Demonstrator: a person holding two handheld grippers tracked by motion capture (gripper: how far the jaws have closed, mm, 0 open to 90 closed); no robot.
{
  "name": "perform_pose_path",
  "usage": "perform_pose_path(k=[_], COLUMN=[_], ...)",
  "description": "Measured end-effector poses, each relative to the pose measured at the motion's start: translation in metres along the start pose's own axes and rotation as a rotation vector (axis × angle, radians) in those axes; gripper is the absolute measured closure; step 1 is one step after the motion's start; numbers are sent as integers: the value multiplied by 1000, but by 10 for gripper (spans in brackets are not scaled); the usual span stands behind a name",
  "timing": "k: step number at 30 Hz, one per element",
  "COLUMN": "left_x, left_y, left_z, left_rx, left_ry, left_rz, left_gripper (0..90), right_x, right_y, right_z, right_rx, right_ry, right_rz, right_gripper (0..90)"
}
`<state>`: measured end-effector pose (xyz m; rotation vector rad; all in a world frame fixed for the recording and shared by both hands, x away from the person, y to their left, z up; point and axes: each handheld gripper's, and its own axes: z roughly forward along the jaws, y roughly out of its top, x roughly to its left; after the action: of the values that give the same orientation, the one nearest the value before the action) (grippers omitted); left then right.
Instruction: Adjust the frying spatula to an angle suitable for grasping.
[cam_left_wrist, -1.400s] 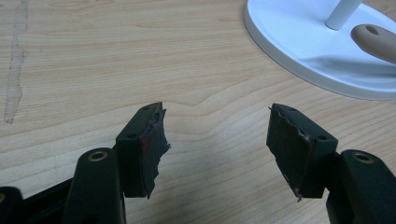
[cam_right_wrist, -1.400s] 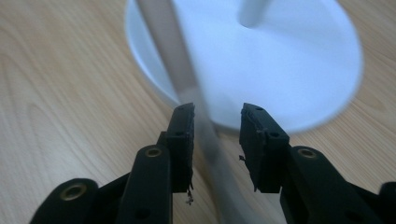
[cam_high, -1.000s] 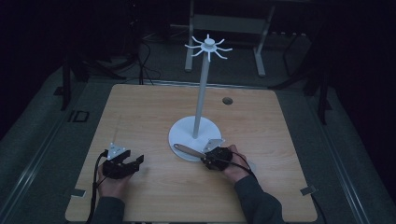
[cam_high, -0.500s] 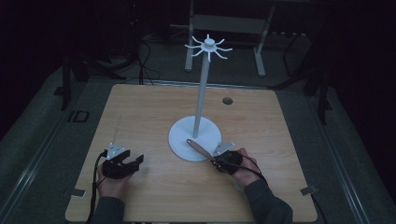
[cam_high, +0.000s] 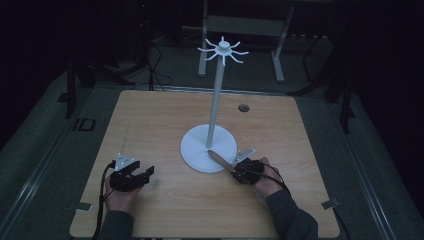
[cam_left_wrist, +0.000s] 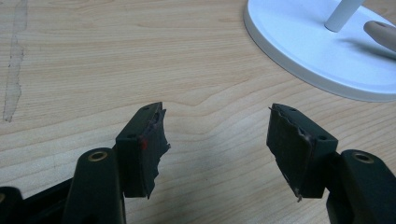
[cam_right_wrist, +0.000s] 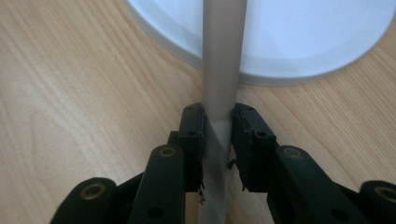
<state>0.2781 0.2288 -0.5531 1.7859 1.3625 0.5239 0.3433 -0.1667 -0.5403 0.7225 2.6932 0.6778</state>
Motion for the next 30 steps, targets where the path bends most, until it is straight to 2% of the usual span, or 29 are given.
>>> perform_pose_path(k=[5,10,17,23,30], left_x=[1,1,1,1,1], left_y=[0,0,0,0,0], left_z=[0,-1,1,1,1], left_rx=[-1,-3,4,3,2], left_ry=[0,-3,-3,-5,-6], left_rz=[-5,-5,-5,-3,-5], left_gripper=[373,373,373,373,373], right_x=[-6,-12,-7,-6,-4], right_y=[6,8,7,5,1], right_z=[5,6,4,2,-11], right_rx=[4,25,21,6,-48], right_ry=[49,99,74,64,44], right_rz=[31,56,31,30,25], right_gripper=[714,744,748,748,747])
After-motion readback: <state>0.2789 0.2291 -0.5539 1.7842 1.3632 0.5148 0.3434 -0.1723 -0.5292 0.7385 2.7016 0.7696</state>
